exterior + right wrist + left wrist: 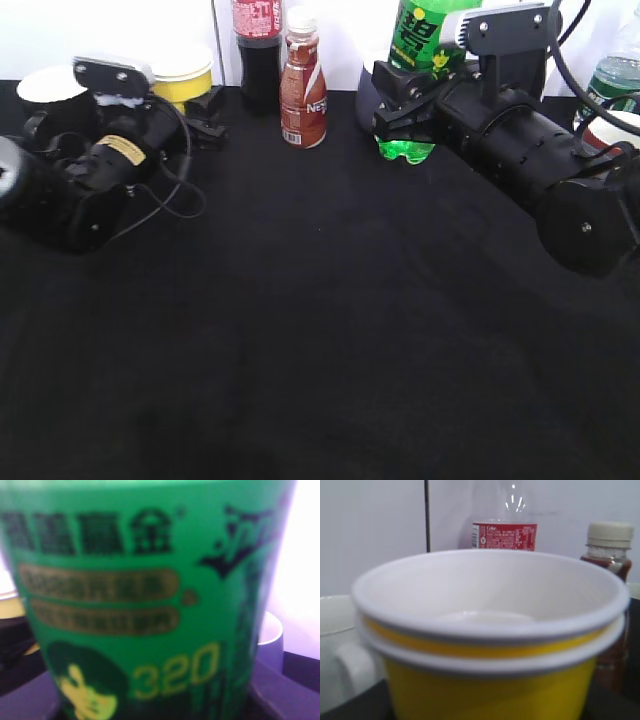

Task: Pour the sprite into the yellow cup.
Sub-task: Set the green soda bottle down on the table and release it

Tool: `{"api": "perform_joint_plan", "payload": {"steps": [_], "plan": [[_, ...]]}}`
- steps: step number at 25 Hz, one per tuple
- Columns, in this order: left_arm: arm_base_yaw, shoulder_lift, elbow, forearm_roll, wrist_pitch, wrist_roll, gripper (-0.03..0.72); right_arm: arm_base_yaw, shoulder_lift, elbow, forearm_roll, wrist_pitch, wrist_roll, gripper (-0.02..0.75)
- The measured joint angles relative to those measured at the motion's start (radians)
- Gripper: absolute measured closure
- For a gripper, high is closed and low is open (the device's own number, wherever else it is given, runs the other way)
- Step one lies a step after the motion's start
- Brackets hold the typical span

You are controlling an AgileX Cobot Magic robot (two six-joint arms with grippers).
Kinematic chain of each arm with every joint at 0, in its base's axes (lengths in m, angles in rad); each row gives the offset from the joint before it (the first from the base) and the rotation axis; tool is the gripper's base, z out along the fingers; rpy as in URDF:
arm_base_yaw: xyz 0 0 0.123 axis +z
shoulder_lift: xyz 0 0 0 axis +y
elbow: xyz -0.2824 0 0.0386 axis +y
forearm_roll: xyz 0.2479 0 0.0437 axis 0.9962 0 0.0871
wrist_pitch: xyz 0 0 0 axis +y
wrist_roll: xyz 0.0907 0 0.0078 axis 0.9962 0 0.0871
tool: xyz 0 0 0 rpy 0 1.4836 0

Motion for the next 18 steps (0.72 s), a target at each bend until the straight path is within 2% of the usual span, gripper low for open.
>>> {"api": "perform_joint_plan", "payload": {"steps": [2,7,8,11,12,16,18], "plan": [[0.015,0.044,-0.043,0.017,0.033,-0.002,0.252,0.000,0.000,0.000,0.001,0.000,-0.004,0.311],[0.026,0.103,-0.060,0.041,0.031,-0.047,0.252,0.000,0.000,0.000,0.000,0.001,-0.039,0.311],[0.026,0.103,-0.062,0.041,0.031,-0.048,0.243,0.000,0.000,0.000,0.000,0.000,-0.041,0.311],[0.026,0.103,-0.063,0.041,0.027,-0.049,0.131,0.000,0.000,0.000,0.002,0.000,-0.042,0.311],[0.026,0.103,-0.063,0.042,0.029,-0.049,0.114,0.000,0.000,0.000,0.007,0.000,-0.043,0.311],[0.026,0.103,-0.061,0.078,0.041,-0.049,0.101,0.000,0.000,0.000,0.024,0.001,-0.045,0.311],[0.026,0.091,-0.018,0.073,0.043,-0.049,0.101,0.000,0.000,0.000,0.037,0.001,-0.050,0.311]]}}
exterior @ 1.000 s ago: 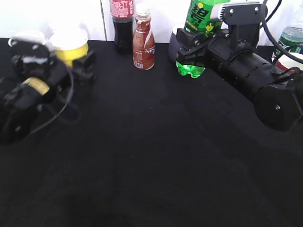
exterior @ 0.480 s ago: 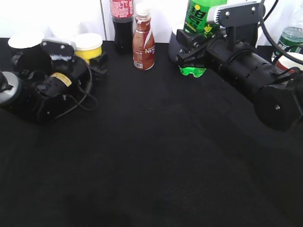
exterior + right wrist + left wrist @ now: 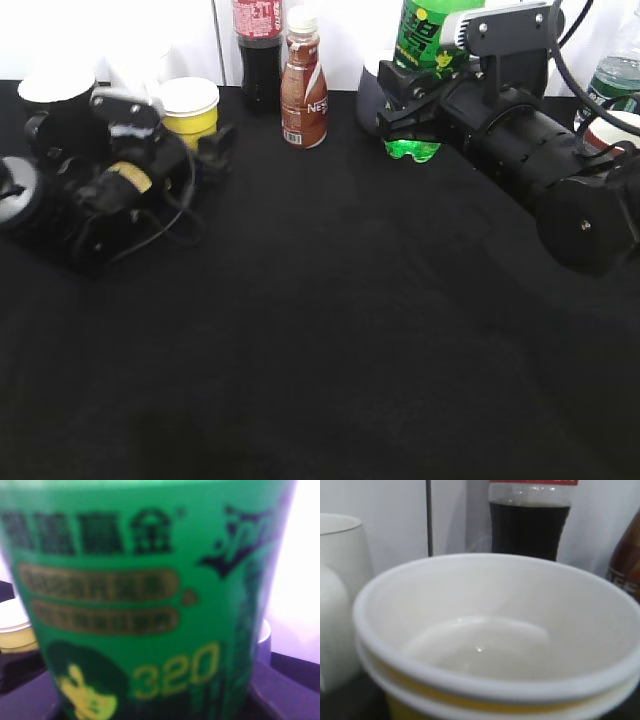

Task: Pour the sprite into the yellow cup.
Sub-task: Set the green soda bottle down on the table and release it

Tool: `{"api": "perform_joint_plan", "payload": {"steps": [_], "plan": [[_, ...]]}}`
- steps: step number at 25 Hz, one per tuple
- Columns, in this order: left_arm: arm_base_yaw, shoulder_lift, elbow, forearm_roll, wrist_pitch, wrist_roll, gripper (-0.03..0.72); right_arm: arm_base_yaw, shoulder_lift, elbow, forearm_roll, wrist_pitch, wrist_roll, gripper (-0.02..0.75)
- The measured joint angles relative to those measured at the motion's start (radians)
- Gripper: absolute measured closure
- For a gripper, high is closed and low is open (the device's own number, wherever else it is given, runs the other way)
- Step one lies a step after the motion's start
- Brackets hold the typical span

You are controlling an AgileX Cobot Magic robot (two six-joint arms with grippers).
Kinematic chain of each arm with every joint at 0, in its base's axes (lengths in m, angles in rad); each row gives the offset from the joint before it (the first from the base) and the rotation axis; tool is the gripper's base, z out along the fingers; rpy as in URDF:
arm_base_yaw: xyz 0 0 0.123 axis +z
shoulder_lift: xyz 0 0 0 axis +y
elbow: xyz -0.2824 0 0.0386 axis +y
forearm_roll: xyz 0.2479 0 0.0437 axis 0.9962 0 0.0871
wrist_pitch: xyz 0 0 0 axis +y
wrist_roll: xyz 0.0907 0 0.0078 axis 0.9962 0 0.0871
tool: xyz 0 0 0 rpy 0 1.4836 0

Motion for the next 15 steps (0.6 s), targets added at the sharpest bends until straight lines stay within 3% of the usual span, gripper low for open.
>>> {"api": "perform_joint_plan", "payload": {"steps": [4,8,11,15], "plan": [[0.018,-0.081,0.130,-0.013,-0.010,0.025,0.101,0.000,0.000,0.000,0.074,0.002,-0.037,0.311],[0.020,-0.332,0.407,-0.037,0.009,0.045,0.101,-0.062,0.000,0.000,0.128,0.053,-0.074,0.311],[0.020,-0.610,0.524,-0.032,0.252,0.046,0.101,-0.149,0.045,-0.007,0.156,0.042,-0.077,0.311],[0.020,-0.833,0.525,0.040,0.500,0.047,0.117,-0.152,0.223,-0.117,0.153,-0.035,-0.079,0.311]]}}
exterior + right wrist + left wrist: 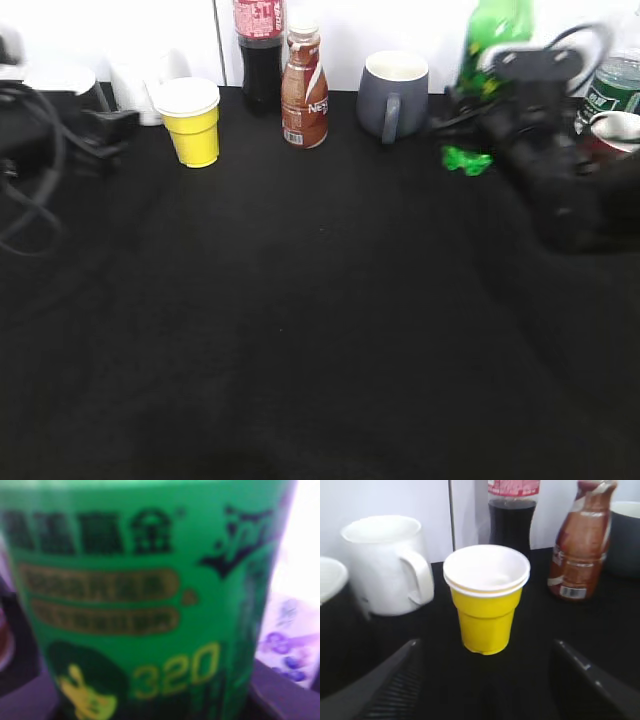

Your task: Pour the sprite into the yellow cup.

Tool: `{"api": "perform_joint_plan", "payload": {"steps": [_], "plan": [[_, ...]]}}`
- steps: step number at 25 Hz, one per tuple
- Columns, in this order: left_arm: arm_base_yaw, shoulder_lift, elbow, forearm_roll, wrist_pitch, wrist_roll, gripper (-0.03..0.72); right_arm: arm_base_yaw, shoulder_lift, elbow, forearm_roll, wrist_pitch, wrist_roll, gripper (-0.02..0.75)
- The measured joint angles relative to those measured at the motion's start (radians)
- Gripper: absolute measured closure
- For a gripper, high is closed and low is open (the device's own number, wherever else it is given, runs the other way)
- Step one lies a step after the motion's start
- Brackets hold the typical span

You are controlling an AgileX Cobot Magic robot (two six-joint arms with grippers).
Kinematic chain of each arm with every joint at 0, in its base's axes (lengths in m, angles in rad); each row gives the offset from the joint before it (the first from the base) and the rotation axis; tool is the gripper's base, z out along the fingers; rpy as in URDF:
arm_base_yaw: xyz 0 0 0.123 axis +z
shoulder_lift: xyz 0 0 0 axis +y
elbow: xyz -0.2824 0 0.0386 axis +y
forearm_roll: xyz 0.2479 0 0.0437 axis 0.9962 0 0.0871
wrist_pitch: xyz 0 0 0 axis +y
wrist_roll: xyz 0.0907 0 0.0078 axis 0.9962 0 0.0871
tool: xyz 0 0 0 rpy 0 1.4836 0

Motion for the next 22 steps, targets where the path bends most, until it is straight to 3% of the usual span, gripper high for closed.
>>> {"api": "perform_joint_plan", "payload": {"steps": [6,9,11,19,21,22], "plan": [[0.000,-0.084,0.001,0.010,0.093,0.001,0.121,0.000,0.123,-0.098,0.000,-0.038,-0.002,0.311],[0.000,-0.084,0.001,0.010,0.097,0.001,0.123,0.000,0.126,-0.098,0.000,-0.046,-0.007,0.174],[0.000,-0.084,0.001,0.010,0.097,0.001,0.123,0.001,0.122,-0.104,0.001,-0.047,-0.035,0.130],[0.000,-0.084,0.001,0.011,0.097,0.001,0.123,0.001,0.022,0.066,-0.020,-0.014,0.004,0.123],[-0.001,-0.097,0.001,0.011,0.157,-0.028,0.123,0.001,-0.040,0.098,-0.020,0.065,0.008,0.129],[-0.009,-0.116,-0.001,0.011,0.239,-0.036,0.123,0.001,-0.108,0.105,-0.019,0.182,0.009,0.132]]}}
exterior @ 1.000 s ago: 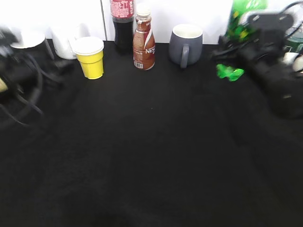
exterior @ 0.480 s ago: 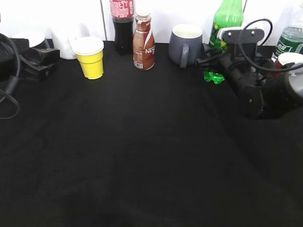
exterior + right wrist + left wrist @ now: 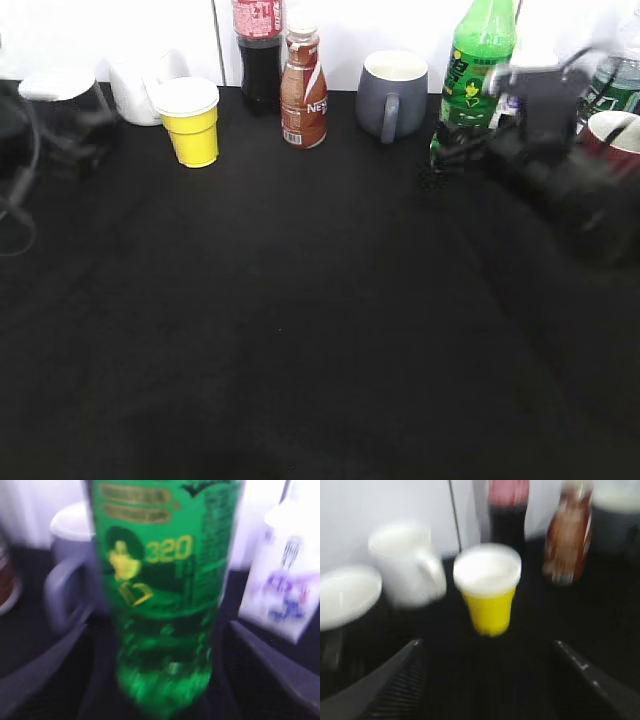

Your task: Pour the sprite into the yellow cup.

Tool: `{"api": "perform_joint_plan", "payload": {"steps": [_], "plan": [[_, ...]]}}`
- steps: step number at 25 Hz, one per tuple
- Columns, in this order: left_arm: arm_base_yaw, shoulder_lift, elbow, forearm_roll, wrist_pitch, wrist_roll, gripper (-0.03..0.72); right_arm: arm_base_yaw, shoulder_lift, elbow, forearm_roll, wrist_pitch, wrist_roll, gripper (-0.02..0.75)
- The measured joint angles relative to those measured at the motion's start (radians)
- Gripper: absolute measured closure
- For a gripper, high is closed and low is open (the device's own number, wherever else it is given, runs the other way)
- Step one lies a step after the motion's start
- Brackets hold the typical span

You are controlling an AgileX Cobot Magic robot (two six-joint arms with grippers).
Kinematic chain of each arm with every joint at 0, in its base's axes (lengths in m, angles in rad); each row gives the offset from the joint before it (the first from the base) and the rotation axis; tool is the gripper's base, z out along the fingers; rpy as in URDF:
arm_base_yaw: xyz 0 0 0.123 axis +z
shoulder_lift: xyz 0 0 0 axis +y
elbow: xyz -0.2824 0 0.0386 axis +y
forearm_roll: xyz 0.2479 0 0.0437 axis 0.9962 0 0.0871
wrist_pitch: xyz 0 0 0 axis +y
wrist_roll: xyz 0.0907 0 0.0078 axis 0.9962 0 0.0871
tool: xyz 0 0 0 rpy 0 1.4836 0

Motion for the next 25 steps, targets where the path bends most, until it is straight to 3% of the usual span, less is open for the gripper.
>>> {"api": "perform_joint_plan", "payload": {"steps": [2,3,5,6,10,12,19,23,25], "plan": [[-0.062,-0.036,-0.046,-0.002,0.265,-0.003,0.123,0.000,-0.210,-0.028,-0.001,0.454,0.000,0.142],[-0.110,-0.044,-0.096,-0.017,0.443,-0.003,0.123,0.000,-0.250,-0.049,-0.001,0.554,0.000,0.142],[-0.198,-0.050,-0.199,-0.093,0.770,-0.003,0.123,0.000,-0.376,-0.177,0.007,1.144,0.029,0.143],[-0.217,-0.050,-0.234,-0.158,0.905,-0.003,0.123,0.000,-0.398,-0.218,-0.009,1.323,0.063,0.143],[-0.224,-0.064,-0.277,-0.272,1.405,-0.003,0.124,0.000,-0.462,-0.244,-0.206,1.767,0.175,0.143],[-0.224,-0.156,-0.277,-0.285,1.517,-0.004,0.125,0.000,-0.558,-0.224,-0.224,1.838,0.181,0.143],[-0.224,-0.825,-0.260,-0.282,1.526,-0.004,0.145,0.000,-1.307,-0.031,-0.229,1.838,0.183,0.150],[-0.224,-1.130,-0.144,-0.283,1.543,-0.001,0.152,0.000,-1.646,0.071,-0.241,2.017,0.184,0.150],[-0.224,-1.223,-0.054,-0.283,1.544,0.014,0.185,0.000,-1.750,0.132,-0.241,2.037,0.184,0.151]]}}
